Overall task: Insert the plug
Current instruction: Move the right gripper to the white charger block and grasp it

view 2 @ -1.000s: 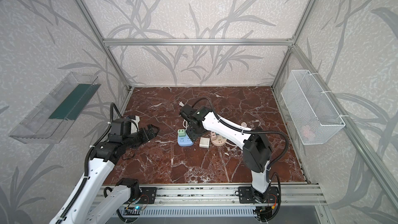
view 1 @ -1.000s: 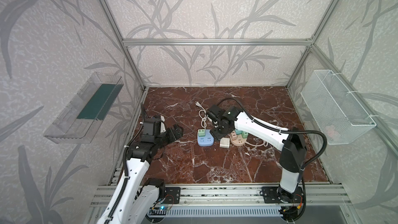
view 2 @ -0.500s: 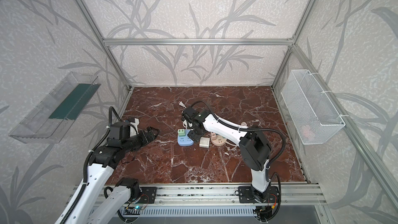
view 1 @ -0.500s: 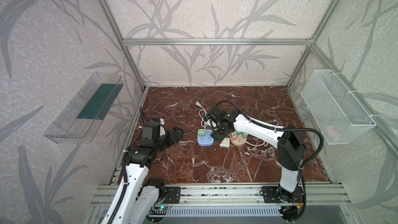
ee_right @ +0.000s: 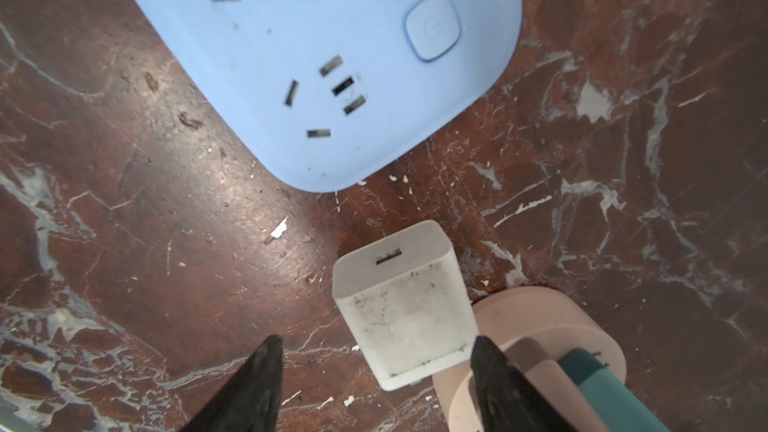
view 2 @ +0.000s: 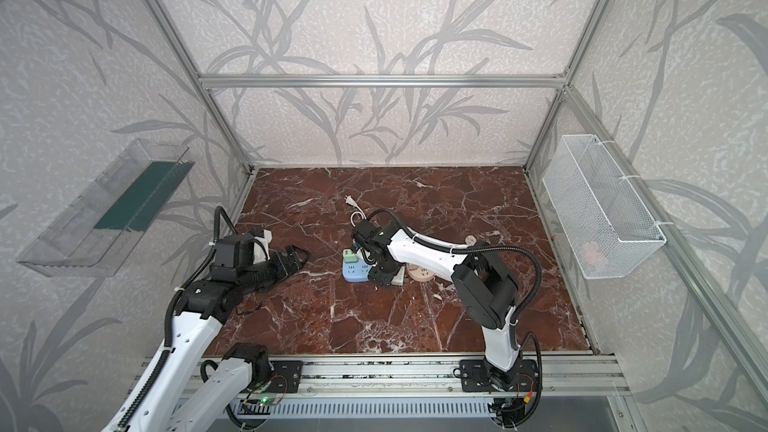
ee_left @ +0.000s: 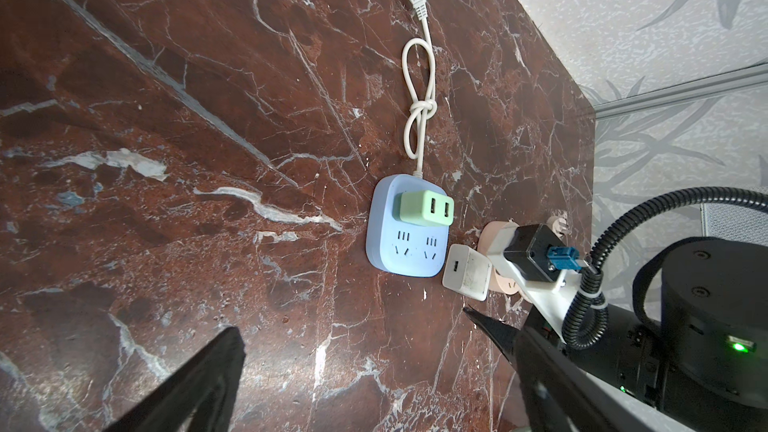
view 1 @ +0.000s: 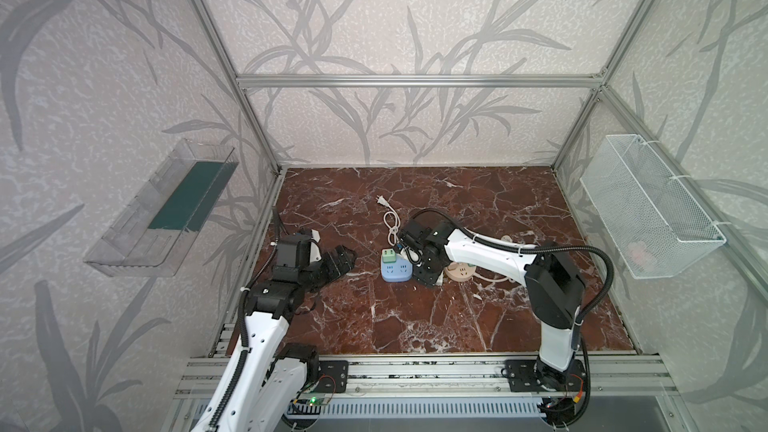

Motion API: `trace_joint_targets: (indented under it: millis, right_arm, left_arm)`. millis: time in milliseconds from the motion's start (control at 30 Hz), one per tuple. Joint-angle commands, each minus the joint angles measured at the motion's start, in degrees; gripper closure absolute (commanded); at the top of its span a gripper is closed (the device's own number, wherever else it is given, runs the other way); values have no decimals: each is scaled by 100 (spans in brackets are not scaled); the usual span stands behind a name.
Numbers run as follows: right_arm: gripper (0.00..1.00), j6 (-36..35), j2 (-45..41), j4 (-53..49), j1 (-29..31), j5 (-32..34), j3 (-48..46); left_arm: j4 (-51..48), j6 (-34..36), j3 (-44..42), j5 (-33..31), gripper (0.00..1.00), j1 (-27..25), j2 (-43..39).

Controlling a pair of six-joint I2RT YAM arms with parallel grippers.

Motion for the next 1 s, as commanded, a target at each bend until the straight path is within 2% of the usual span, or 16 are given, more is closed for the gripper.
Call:
trace_joint_targets:
  millis: [0,567,967]
  right_arm:
    - [29,-110,112,-61,-1,92,-14]
    - [38,-257,702,-70,-86,141,301]
    - [39,-213,960,-87,-132,22,345]
  left_arm:
    - [69,-17,-76,66,1,9,33]
    - [144,-87,-154,52,2,8,71]
    - [197,-112,-201,53,2,5,81]
